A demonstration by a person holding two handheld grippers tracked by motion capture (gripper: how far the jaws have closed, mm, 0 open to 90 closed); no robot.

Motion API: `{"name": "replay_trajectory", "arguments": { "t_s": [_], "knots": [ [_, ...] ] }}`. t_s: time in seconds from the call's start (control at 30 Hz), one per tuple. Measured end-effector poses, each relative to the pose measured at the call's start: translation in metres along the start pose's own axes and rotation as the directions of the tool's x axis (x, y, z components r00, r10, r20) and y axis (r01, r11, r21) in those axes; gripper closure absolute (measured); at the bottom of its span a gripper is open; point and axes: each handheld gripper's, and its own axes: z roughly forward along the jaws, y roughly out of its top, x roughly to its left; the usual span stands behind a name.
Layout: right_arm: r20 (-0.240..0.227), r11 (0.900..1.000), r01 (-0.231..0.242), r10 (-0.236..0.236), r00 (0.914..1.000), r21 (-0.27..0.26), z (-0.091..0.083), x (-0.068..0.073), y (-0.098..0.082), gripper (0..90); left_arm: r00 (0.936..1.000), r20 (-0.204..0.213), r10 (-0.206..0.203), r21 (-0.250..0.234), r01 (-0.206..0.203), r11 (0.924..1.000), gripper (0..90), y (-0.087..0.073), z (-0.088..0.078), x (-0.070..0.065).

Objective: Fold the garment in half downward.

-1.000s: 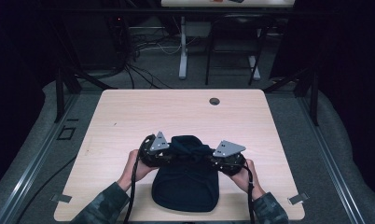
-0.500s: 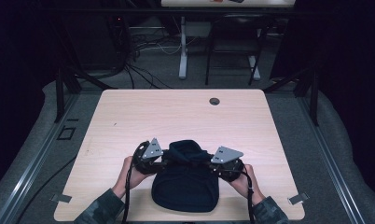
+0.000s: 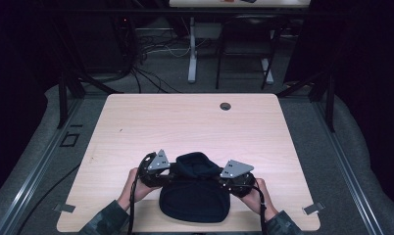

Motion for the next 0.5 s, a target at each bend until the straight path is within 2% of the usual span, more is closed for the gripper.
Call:
{"name": "replay_trajectory", "arguments": {
  "t_s": [0.27,0.5],
  "knots": [
    [-0.023,1.0,0.01,-0.009,0.9997,0.02,0.001,0.01,-0.006,67.3,0.9996,0.029,-0.005,0.046,0.003,0.9989,61.4,-0.008,0.003,-0.005],
    [-0.058,0.999,0.011,-0.008,0.9983,0.053,0.001,0.018,-0.014,63.5,0.999,0.043,-0.009,0.089,0.005,0.996,54.7,-0.013,0.001,-0.009]
  ]
}}
